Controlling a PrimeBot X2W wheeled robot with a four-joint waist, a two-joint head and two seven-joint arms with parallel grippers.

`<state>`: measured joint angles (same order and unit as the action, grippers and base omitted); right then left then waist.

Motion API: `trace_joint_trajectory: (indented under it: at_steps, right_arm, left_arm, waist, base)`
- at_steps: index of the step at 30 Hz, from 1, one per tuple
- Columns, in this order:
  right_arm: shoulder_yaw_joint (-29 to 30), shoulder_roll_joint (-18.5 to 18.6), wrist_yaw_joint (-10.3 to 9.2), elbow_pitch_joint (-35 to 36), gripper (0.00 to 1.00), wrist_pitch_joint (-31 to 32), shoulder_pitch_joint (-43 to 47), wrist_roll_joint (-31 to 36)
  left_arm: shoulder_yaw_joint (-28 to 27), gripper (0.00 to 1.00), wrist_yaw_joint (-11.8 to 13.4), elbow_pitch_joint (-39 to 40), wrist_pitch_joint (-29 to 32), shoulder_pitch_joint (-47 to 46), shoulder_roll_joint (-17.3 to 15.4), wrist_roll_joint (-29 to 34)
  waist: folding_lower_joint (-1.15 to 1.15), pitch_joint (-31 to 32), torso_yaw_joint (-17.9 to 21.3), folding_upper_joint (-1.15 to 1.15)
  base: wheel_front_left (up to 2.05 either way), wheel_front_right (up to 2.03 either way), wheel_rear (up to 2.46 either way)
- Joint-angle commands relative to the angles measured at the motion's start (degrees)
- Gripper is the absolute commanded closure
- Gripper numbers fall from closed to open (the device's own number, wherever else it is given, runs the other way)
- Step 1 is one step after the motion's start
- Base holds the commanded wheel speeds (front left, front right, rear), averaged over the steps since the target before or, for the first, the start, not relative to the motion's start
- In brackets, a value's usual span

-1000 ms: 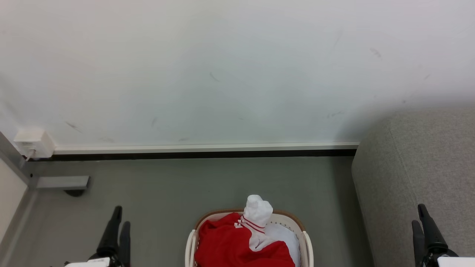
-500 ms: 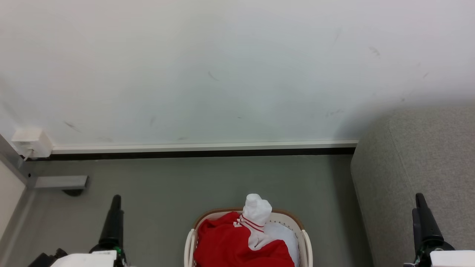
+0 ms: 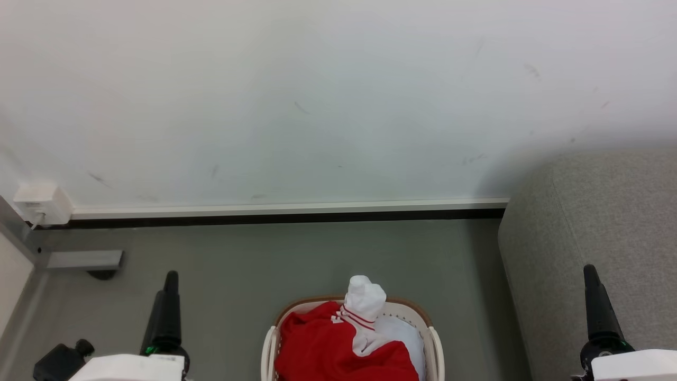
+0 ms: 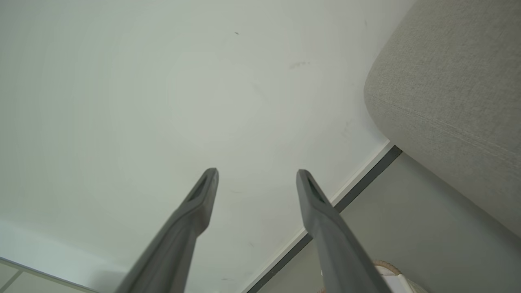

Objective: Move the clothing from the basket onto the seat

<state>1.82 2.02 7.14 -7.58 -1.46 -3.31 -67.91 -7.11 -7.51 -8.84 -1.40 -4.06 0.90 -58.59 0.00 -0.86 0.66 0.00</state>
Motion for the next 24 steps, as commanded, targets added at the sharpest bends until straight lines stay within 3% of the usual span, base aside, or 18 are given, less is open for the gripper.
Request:
trace_joint_trajectory:
  at_steps: [1, 9, 11, 24]
  right_arm:
    - [-0.77, 1.15, 0.26, 0.83, 0.0, -0.76, -0.06, 3.96]
    - [-2.23, 2.04, 0.29, -0.45, 0.0, -2.29, 0.39, 13.44]
    - [-3.93, 2.96, 0.3, -1.77, 0.0, -2.93, 0.22, 18.27]
    - [-4.57, 2.66, 0.32, -0.88, 0.0, -5.21, 0.09, 30.06]
  left_arm:
    - [-0.26, 0.0, 0.01, 0.97, -0.83, -0.14, -0.59, 4.29]
    - [1.62, 0.0, 1.29, -0.02, -2.34, -0.01, -0.9, 16.9]
    - [2.67, 0.0, 2.59, -0.31, -2.93, 0.07, -1.07, 20.74]
    - [6.81, 0.0, 6.91, -0.05, -5.28, 0.21, -3.42, 29.85]
  waist:
    - [0.0, 0.06, 0.04, 0.0]
    - [0.0, 0.1, 0.2, 0.0]
    - [0.0, 0.11, 0.24, 0.0]
    - [0.0, 0.02, 0.36, 0.0]
  base:
    - [0.0, 0.0, 0.0]
    - [0.0, 0.0, 0.0]
    - [0.0, 0.0, 0.0]
    - [0.0, 0.0, 0.0]
